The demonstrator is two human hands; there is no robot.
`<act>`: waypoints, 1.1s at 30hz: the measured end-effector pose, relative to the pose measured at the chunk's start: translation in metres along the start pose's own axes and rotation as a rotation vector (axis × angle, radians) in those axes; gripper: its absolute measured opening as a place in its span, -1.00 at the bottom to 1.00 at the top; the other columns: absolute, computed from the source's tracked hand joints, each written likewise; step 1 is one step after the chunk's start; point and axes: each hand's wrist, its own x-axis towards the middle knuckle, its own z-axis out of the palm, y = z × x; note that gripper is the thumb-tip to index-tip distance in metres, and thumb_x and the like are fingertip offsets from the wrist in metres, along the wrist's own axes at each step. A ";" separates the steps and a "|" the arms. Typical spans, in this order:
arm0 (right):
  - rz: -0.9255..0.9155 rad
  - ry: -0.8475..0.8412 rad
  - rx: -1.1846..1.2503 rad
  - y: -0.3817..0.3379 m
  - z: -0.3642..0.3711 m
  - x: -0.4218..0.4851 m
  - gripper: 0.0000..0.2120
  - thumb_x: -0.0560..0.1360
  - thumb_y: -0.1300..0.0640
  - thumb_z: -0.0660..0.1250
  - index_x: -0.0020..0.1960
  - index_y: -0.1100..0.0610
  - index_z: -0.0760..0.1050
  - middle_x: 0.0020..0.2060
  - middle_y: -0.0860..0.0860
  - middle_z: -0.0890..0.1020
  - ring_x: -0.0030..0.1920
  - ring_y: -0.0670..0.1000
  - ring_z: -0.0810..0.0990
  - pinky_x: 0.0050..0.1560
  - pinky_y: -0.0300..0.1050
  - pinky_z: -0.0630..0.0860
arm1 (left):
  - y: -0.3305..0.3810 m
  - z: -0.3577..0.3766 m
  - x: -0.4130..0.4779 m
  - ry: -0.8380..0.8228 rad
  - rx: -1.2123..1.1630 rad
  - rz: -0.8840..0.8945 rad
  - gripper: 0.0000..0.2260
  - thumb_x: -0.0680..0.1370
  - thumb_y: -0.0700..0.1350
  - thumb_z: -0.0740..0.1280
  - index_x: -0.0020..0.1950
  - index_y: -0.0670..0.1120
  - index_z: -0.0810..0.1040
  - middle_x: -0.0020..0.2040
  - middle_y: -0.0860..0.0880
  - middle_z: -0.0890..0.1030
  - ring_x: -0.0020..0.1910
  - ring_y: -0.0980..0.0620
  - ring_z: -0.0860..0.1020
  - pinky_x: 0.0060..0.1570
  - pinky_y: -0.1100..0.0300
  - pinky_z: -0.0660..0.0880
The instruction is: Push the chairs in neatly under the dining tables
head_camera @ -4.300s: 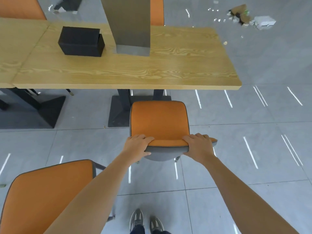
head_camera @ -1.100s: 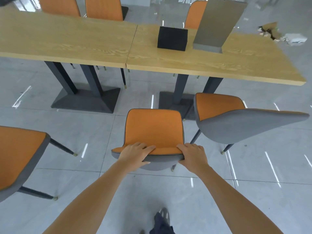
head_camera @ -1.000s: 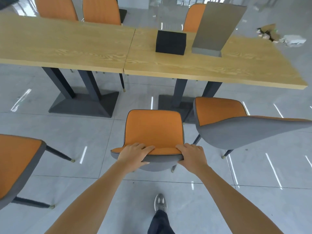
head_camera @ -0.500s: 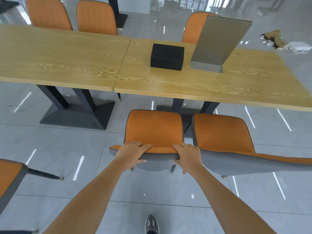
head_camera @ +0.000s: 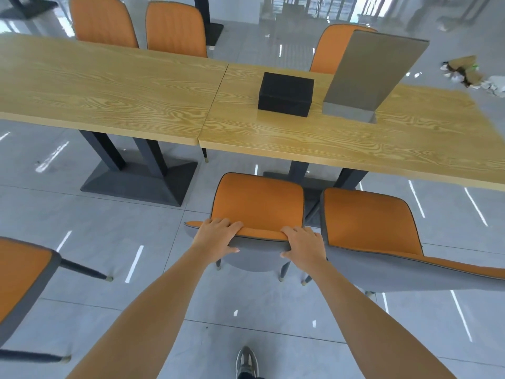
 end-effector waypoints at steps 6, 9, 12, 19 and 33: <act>0.024 -0.081 0.098 -0.015 -0.013 -0.003 -0.41 0.47 0.09 0.28 0.43 0.04 0.12 0.32 0.06 0.41 0.33 0.16 0.34 0.33 0.13 0.28 | -0.011 0.001 -0.036 0.115 -0.033 -0.046 -0.50 0.59 0.14 0.10 0.47 -0.02 0.13 0.48 -0.04 0.25 0.45 -0.05 0.22 0.40 -0.01 0.19; -0.034 -0.051 0.139 -0.041 -0.019 -0.004 -0.34 0.49 0.05 0.26 0.49 0.05 0.02 0.45 0.07 0.25 0.43 0.15 0.22 0.41 0.12 0.23 | -0.036 0.001 -0.071 0.107 -0.049 -0.184 -0.51 0.61 0.11 0.05 0.50 -0.02 0.05 0.53 -0.05 0.13 0.50 -0.05 0.12 0.45 -0.05 0.09; -0.108 -0.031 0.075 -0.084 -0.025 -0.005 -0.34 0.54 -0.11 0.18 0.50 0.07 -0.05 0.52 0.09 0.09 0.50 0.12 0.08 0.46 0.13 0.13 | -0.069 -0.004 -0.113 0.072 -0.057 -0.323 -0.48 0.62 0.11 0.02 0.52 -0.01 -0.06 0.56 -0.06 0.00 0.53 -0.06 0.00 0.47 -0.07 -0.01; -0.336 0.011 -0.027 -0.239 -0.024 -0.035 -0.27 0.55 -0.21 0.08 0.51 0.08 -0.22 0.53 0.15 -0.13 0.52 0.17 -0.13 0.47 0.19 -0.04 | -0.153 -0.009 -0.246 0.151 -0.084 -0.581 -0.46 0.61 0.14 0.00 0.52 0.01 -0.08 0.57 -0.05 -0.08 0.54 -0.05 -0.07 0.49 -0.07 -0.08; -0.735 0.004 -0.028 -0.597 0.050 -0.151 -0.20 0.52 -0.24 0.13 0.50 0.09 -0.23 0.52 0.18 -0.11 0.52 0.17 -0.10 0.49 0.16 -0.01 | -0.309 0.019 -0.580 0.204 -0.138 -0.956 -0.42 0.58 0.20 0.07 0.52 0.07 -0.07 0.56 0.01 0.01 0.53 -0.01 0.00 0.46 -0.01 0.04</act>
